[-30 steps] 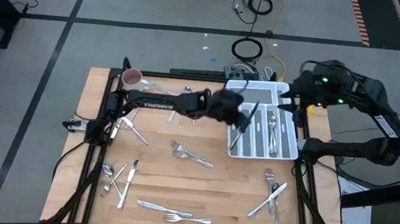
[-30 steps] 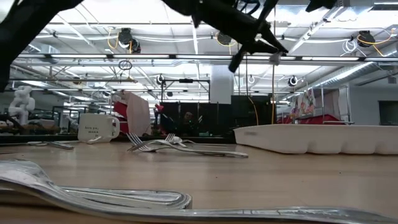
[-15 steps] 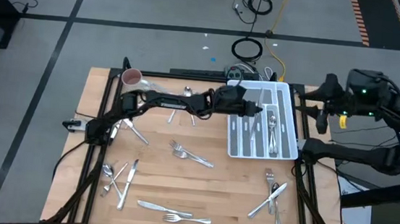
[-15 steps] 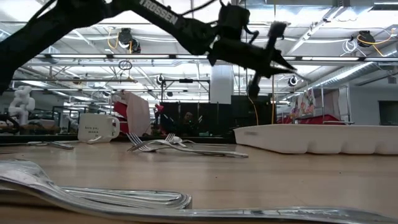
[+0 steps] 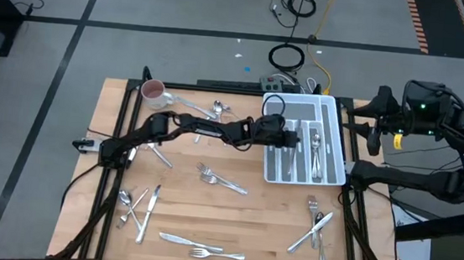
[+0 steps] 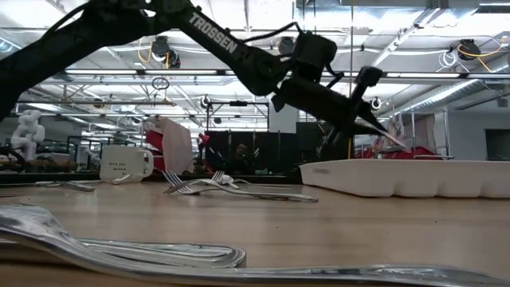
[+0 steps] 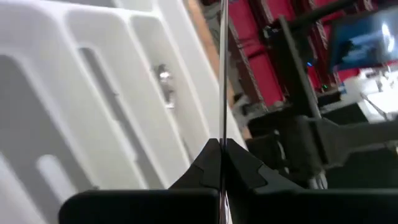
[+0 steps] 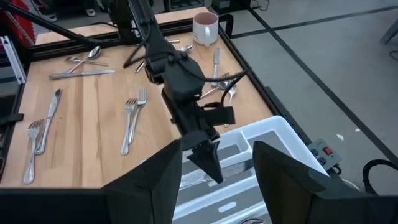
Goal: Sort silverware
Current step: Put the silver table knife into the silverware tray
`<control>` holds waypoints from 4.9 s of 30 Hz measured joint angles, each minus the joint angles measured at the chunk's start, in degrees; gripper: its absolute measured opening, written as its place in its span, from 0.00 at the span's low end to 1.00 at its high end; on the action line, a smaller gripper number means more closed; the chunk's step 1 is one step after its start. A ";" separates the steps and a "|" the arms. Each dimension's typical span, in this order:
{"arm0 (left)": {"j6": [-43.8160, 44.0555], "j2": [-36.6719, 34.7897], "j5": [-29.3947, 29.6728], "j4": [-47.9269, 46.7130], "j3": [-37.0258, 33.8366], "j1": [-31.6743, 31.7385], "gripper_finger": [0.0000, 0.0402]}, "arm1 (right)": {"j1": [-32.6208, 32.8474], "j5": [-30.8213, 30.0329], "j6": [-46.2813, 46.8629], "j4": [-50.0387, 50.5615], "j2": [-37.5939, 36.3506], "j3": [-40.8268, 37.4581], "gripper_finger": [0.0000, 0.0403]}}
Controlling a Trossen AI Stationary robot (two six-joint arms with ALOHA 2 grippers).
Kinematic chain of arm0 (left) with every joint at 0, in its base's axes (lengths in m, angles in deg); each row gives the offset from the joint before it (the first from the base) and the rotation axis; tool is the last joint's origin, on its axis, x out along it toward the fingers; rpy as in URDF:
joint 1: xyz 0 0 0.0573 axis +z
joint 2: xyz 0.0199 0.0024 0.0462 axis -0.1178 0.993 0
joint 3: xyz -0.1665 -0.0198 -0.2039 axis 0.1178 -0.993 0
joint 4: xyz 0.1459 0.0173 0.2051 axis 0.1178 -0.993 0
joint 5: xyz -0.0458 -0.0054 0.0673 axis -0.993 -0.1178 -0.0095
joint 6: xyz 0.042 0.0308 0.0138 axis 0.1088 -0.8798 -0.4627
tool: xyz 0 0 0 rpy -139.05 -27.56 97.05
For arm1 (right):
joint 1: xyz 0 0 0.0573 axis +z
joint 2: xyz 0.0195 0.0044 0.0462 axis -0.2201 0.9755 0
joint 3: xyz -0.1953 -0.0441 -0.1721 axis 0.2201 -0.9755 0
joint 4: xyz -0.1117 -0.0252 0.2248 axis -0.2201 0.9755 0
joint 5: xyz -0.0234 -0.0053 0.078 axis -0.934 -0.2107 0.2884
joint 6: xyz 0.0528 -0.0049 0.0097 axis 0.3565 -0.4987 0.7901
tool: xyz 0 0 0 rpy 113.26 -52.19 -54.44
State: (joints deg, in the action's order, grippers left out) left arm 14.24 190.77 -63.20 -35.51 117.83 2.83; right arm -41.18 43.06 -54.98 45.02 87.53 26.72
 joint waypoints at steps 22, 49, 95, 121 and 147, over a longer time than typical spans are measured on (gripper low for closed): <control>10.32 1.59 2.98 -6.50 -0.02 0.88 0.01 | 0.00 0.23 0.02 0.02 0.00 0.00 0.47; 4.42 3.07 0.41 -11.10 3.74 0.38 0.01 | 0.00 0.22 3.08 -1.59 0.00 0.00 0.47; 4.53 3.92 -6.67 -9.98 3.78 1.80 0.52 | 0.00 0.38 3.45 -3.49 0.00 0.00 0.47; 14.64 3.41 -13.13 0.88 3.54 3.95 0.53 | 0.00 0.45 3.42 -4.12 -0.01 0.00 0.47; -55.25 -24.52 -14.02 -34.75 3.76 10.98 0.53 | 0.00 0.44 0.10 -4.03 -0.02 0.00 0.47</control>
State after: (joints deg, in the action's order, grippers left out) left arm -41.01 166.25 -77.22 -70.26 121.59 13.81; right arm -41.18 43.50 -54.88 41.00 87.50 26.72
